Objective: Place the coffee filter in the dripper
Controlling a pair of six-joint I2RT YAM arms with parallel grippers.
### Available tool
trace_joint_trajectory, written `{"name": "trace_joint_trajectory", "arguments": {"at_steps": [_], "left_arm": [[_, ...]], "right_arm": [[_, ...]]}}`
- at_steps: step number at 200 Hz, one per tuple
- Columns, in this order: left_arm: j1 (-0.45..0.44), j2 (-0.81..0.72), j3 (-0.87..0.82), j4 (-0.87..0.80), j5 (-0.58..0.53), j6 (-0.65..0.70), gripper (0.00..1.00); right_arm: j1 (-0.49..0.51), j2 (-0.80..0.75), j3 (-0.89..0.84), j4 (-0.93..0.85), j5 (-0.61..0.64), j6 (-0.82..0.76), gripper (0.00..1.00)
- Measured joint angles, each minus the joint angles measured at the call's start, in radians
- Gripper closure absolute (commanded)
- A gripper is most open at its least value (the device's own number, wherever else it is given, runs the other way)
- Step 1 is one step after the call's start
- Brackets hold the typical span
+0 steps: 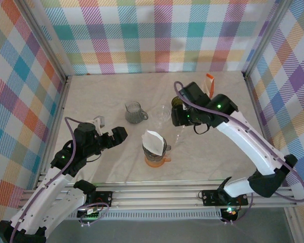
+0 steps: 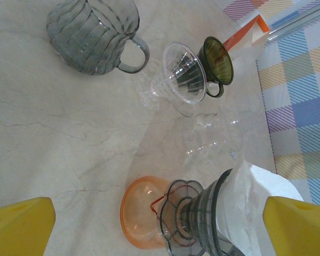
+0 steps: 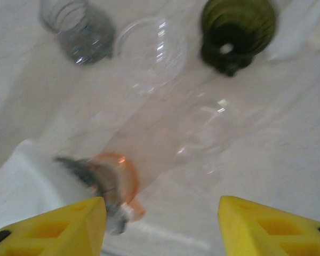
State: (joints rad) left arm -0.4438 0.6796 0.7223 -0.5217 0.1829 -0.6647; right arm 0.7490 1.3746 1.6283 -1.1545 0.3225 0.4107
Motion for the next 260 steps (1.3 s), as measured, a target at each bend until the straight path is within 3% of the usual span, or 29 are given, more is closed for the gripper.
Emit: {"name": "trace_joint_trajectory", "arguments": {"at_steps": [46,90,132,203,260], "left_arm": [[0.0,0.0,0.0,0.0,0.0,0.0,0.0],[0.0,0.0,0.0,0.0,-0.005,0.0,0.0],[0.0,0.023,0.0,0.001,-0.012,0.0,0.0],[0.0,0.088,0.0,0.037,-0.011,0.0,0.0],[0.0,0.117,-0.002,0.058,-0.011,0.0,0.0]], "right_arm": [[-0.217,-0.033,-0.237,0.292,0.078,-0.084,0.48],[-0.378,0.175,-0.22,0.475,0.035,-0.111,0.47],[-0.432,0.399,-0.061,0.496,0.014,-0.087,0.5],[-0.465,0.581,0.121,0.493,0.014,0.0,0.31],[-0.47,0.691,0.237,0.445,0.036,0.048,0.33]]}}
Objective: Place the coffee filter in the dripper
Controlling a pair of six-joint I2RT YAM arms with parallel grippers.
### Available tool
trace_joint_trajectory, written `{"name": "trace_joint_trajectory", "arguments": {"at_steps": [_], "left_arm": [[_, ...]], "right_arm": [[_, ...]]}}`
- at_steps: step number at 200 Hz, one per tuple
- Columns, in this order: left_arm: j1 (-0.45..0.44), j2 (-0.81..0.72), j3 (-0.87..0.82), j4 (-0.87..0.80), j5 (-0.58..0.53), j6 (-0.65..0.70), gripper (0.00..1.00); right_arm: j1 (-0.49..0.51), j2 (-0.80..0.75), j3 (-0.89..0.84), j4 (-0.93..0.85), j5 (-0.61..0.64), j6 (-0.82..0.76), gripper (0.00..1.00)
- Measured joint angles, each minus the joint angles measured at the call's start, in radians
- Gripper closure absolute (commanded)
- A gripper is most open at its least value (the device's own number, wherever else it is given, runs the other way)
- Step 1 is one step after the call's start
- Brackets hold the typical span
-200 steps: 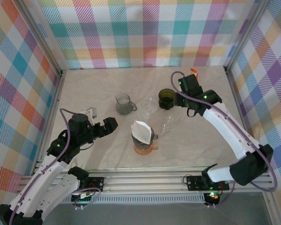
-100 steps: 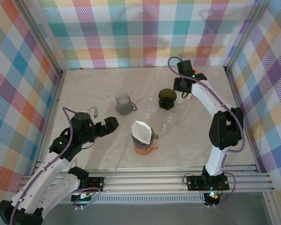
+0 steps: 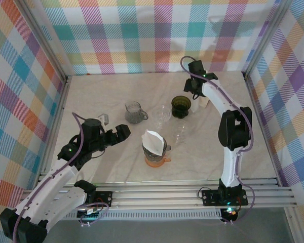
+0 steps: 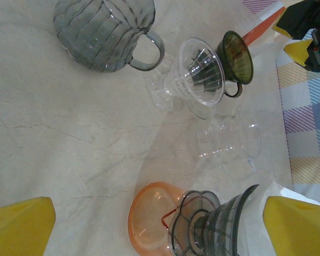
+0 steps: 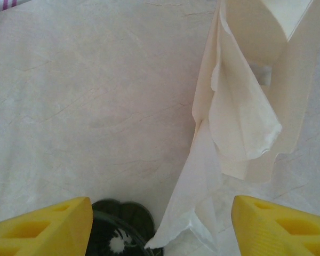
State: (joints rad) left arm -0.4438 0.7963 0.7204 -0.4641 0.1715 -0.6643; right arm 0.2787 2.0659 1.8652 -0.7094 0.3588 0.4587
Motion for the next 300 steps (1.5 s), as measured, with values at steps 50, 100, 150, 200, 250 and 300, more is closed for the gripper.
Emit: {"name": "trace_joint_trajectory", "arguments": {"at_steps": [50,100,150,200,250,300], "left_arm": [[0.0,0.0,0.0,0.0,0.0,0.0,0.0],[0.0,0.0,-0.004,0.0,-0.001,0.001,0.0],[0.0,0.0,-0.004,0.0,-0.006,0.003,0.0],[0.0,0.0,-0.005,0.0,-0.008,0.004,0.0],[0.0,0.0,-0.005,0.0,-0.008,0.004,0.0],[0.0,0.0,-0.005,0.0,-0.008,0.004,0.0]], "right_arm": [[-0.008,0.034,0.027,-0.04,0.014,0.01,0.49],[-0.017,0.034,0.038,-0.061,0.027,0.017,0.69],[-0.027,0.034,0.039,-0.071,0.04,0.005,0.85],[-0.037,0.034,0.04,-0.071,0.07,-0.003,0.92],[-0.044,0.034,0.041,-0.073,0.101,-0.015,0.92],[-0.051,0.032,0.042,-0.086,0.143,-0.034,0.92]]}}
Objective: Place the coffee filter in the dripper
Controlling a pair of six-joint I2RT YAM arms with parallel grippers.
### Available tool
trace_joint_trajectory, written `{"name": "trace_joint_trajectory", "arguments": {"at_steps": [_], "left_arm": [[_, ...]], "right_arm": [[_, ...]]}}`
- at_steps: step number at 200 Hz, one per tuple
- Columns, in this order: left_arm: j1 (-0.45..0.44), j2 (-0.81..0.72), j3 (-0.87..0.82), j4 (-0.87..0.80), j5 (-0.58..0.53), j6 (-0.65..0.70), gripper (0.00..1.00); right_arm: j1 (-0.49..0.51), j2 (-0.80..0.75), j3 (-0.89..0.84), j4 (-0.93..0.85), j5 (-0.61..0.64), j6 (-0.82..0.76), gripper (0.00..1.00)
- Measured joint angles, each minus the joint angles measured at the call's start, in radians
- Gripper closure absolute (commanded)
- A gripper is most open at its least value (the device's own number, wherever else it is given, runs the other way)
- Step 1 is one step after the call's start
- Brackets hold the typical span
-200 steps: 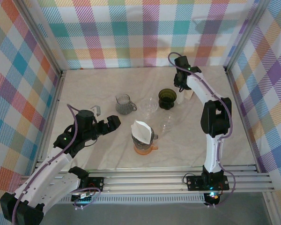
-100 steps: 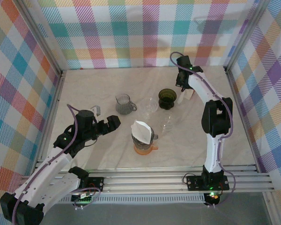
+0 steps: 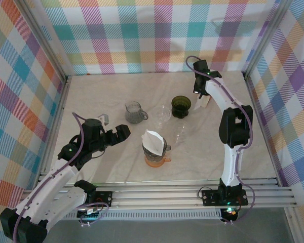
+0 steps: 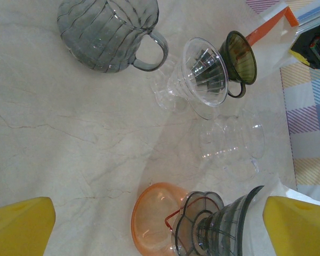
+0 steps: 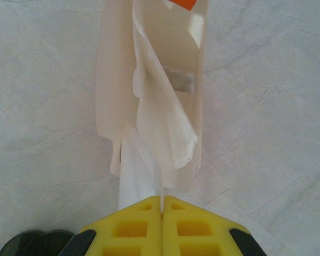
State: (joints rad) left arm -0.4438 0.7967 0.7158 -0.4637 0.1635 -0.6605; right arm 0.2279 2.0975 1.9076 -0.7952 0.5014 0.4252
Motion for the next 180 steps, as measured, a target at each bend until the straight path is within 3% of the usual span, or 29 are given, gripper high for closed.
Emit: {"name": "trace_joint_trajectory", "arguments": {"at_steps": [180], "left_arm": [[0.0,0.009,0.0,0.003,0.0,0.0,0.0]], "right_arm": [[0.0,-0.012,0.017,0.051,0.071,-0.06,0.9]]}}
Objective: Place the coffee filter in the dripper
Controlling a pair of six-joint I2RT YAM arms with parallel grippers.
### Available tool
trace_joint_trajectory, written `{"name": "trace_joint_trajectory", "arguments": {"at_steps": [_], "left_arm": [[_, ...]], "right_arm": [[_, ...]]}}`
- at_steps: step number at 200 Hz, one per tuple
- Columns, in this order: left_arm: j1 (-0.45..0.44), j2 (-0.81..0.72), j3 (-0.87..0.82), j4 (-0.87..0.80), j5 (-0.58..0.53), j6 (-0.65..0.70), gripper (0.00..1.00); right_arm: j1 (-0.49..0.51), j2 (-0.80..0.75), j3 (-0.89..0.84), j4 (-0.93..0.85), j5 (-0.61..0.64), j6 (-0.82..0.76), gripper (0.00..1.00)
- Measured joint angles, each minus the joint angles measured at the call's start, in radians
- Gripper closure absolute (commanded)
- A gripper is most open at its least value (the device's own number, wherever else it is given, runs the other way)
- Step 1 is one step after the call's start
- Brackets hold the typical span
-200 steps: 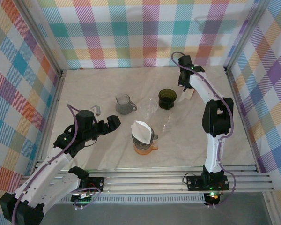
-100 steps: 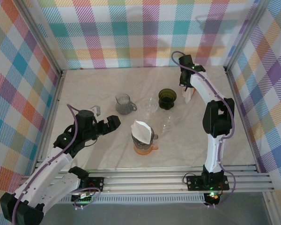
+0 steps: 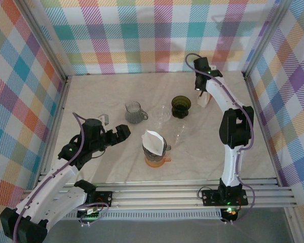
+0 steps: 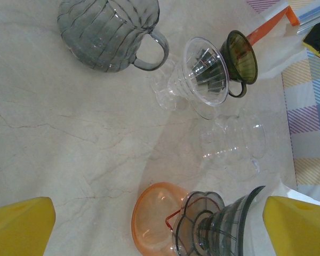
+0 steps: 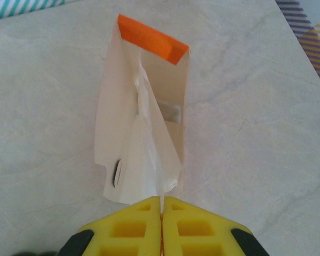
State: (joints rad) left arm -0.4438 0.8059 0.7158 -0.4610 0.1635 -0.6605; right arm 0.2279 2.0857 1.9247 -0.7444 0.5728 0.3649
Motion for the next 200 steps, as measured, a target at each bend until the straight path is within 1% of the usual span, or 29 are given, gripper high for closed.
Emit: {"name": "trace_joint_trajectory", "arguments": {"at_steps": [39,55,86,93,110,118,126,145,164,190,200], "left_arm": [[0.0,0.043,0.0,0.024,0.001,0.0,0.0],[0.0,0.057,0.0,0.03,0.003,0.0,0.0],[0.0,0.068,-0.001,0.048,0.005,0.0,0.0],[0.0,0.068,-0.001,0.048,0.004,0.0,0.0],[0.0,0.068,-0.002,0.049,0.004,-0.001,0.0],[0.0,0.066,-0.004,0.049,0.005,-0.001,0.0],[0.0,0.064,-0.006,0.049,0.005,-0.001,0.0],[0.0,0.061,-0.007,0.05,0.005,-0.002,0.0],[0.0,0.06,-0.007,0.05,0.01,-0.005,0.0],[0.0,0.051,-0.007,0.049,0.011,-0.005,0.0],[0.0,0.044,-0.007,0.048,0.011,-0.007,0.0]], "right_arm": [[0.0,0.048,0.033,0.025,0.021,0.016,0.88],[0.0,0.074,0.045,0.032,0.03,0.021,0.83],[0.0,0.112,0.049,0.037,0.038,0.035,0.67],[0.0,0.114,0.048,0.036,0.037,0.04,0.61],[0.0,0.111,0.045,0.046,0.038,0.042,0.42],[0.0,0.106,0.037,0.057,0.038,0.037,0.37],[0.0,0.097,0.023,0.062,0.038,0.042,0.34],[0.0,0.065,-0.011,0.064,0.036,0.041,0.31],[0.0,0.013,-0.041,0.064,0.029,0.042,0.31],[0.0,-0.082,-0.086,0.065,0.003,0.042,0.33],[0.0,-0.114,-0.099,0.062,-0.019,0.042,0.39]]}}
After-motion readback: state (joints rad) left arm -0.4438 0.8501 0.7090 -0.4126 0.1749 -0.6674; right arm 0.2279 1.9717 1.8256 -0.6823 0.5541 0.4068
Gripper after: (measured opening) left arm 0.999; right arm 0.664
